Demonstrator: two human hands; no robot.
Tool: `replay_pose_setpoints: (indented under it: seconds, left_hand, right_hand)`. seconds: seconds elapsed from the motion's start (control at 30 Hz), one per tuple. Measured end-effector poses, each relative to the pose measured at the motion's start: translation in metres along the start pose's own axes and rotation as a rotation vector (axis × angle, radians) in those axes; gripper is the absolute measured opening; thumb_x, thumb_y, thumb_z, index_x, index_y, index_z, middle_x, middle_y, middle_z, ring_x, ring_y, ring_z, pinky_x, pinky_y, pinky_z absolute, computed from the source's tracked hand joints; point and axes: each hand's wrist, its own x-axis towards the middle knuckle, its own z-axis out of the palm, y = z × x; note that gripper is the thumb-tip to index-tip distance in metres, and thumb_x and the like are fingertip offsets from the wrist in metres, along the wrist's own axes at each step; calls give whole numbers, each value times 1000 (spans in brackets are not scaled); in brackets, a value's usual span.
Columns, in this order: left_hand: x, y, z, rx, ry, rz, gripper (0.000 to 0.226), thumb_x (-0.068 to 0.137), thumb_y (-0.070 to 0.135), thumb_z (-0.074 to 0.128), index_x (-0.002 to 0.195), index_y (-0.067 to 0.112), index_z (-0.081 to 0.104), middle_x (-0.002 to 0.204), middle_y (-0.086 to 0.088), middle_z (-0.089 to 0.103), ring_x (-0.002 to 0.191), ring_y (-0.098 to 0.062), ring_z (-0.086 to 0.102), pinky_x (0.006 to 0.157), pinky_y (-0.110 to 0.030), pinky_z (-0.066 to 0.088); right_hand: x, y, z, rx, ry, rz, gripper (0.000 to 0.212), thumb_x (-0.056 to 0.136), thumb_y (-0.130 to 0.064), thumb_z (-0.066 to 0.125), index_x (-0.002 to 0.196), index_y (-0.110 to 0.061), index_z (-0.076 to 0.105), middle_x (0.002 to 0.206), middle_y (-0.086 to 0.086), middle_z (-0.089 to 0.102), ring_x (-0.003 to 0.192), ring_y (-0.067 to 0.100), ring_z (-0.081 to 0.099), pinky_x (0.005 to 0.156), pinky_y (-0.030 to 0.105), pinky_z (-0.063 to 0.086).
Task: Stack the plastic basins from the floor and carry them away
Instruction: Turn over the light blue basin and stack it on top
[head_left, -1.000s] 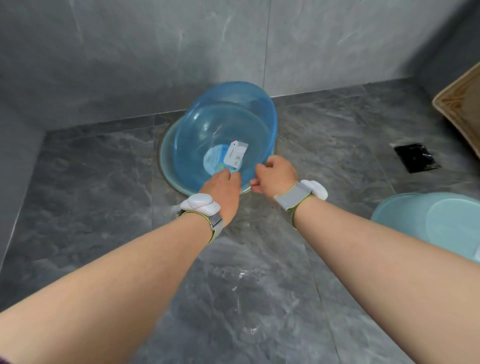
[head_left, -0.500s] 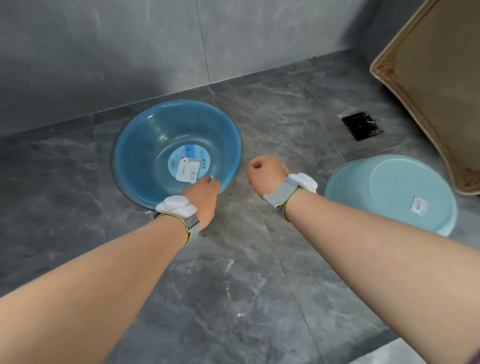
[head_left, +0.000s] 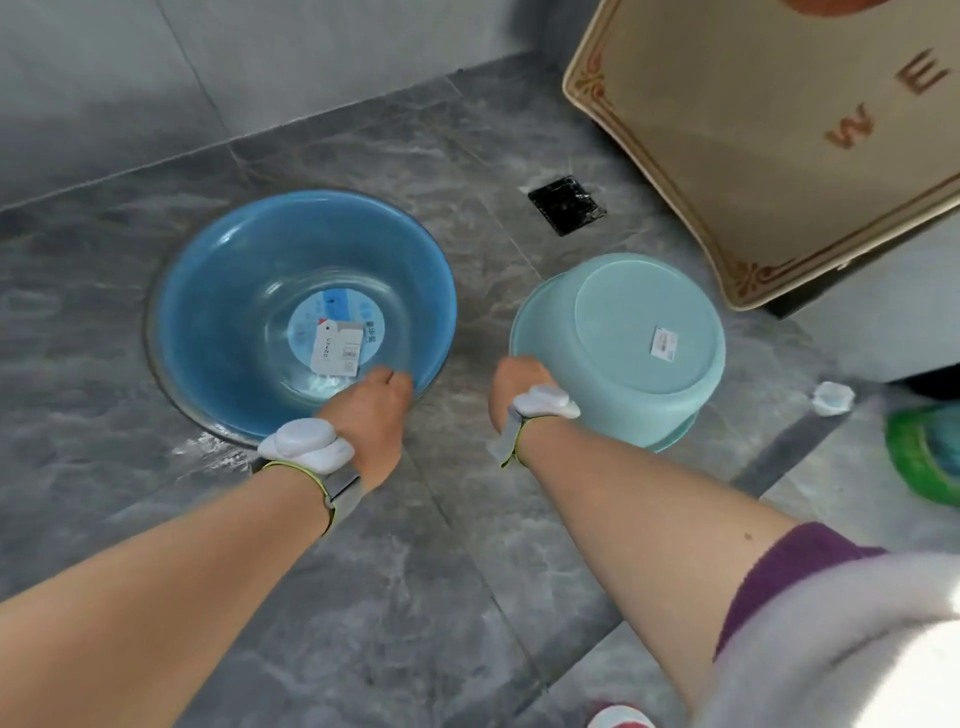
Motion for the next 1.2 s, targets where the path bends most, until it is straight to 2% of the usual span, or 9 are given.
replay_pose_setpoints:
  seconds: [0.07, 0.1, 0.13, 0.23, 0.37, 0.57, 0.73, 0.9, 1.2]
  left_hand:
    - [-1, -1, -1, -10, -3, 3, 22, 86, -2, 48, 105, 10, 48, 102, -8, 51, 76, -29, 56, 59, -32, 36]
    - [-1, -2, 1, -17, -2, 12, 21, 86, -1, 49, 104, 10, 48, 102, -8, 51, 76, -29, 56, 59, -32, 36]
    - [-2, -4, 2, -21, 6, 21, 18, 88, 2, 50, 104, 10, 48, 101, -8, 51, 76, -28, 56, 59, -33, 36]
    - [-2, -9, 8, -7, 29, 50, 14, 92, 11, 53, 105, 10, 48, 101, -9, 51, 77, -30, 59, 58, -34, 39]
    - [-5, -12, 11, -21, 43, 79, 16, 95, 21, 51, 103, 8, 49, 99, -10, 51, 76, -30, 59, 59, -33, 39]
    - [-8, -14, 10, -30, 30, 65, 17, 95, 21, 50, 108, 9, 49, 102, -9, 52, 79, -30, 60, 62, -36, 47]
    - [-17, -20, 7, -20, 17, 59, 26, 99, 31, 41, 115, 13, 47, 104, -7, 55, 85, -28, 59, 64, -33, 41]
    - [-17, -35, -2, 156, 15, 68, 47, 97, 49, 31, 126, 15, 47, 119, -5, 59, 109, -28, 55, 99, -40, 35]
    - [-20, -84, -29, 53, 198, -56, 53, 95, 45, 38, 137, 13, 40, 130, -7, 53, 117, -29, 48, 101, -41, 33]
  right_hand:
    - [2, 5, 2, 1, -6, 2, 33, 92, -5, 45, 60, -16, 42, 61, 5, 34, 81, 20, 47, 71, 27, 38]
    - [2, 7, 2, 10, -27, 2, 29, 91, -1, 43, 66, -10, 54, 68, 11, 48, 87, 21, 55, 74, 29, 42]
    - [3, 8, 2, 10, -39, -12, 25, 90, 1, 42, 83, -2, 66, 84, 18, 61, 95, 26, 62, 78, 33, 47]
    - [2, 10, 2, -33, -45, -44, 33, 90, 3, 41, 115, 4, 64, 119, 24, 63, 110, 36, 62, 87, 38, 50]
    - [0, 9, 7, -166, -54, -100, 27, 87, 1, 50, 106, 0, 68, 114, 18, 67, 104, 31, 65, 79, 32, 49]
    - [-1, 11, 16, -351, -13, -125, 30, 90, -2, 44, 111, -3, 65, 120, 15, 62, 111, 31, 60, 87, 34, 49]
    - [13, -2, -4, -333, 120, 2, 32, 96, -6, 37, 120, -3, 58, 126, 16, 56, 118, 33, 55, 90, 39, 48]
    - [33, -31, -56, -170, 255, 83, 34, 96, -4, 34, 122, 3, 56, 129, 22, 54, 122, 38, 51, 93, 46, 45]
    - [6, -120, -131, -299, 509, -420, 33, 85, 3, 47, 118, 3, 48, 122, 22, 49, 112, 37, 48, 77, 37, 40]
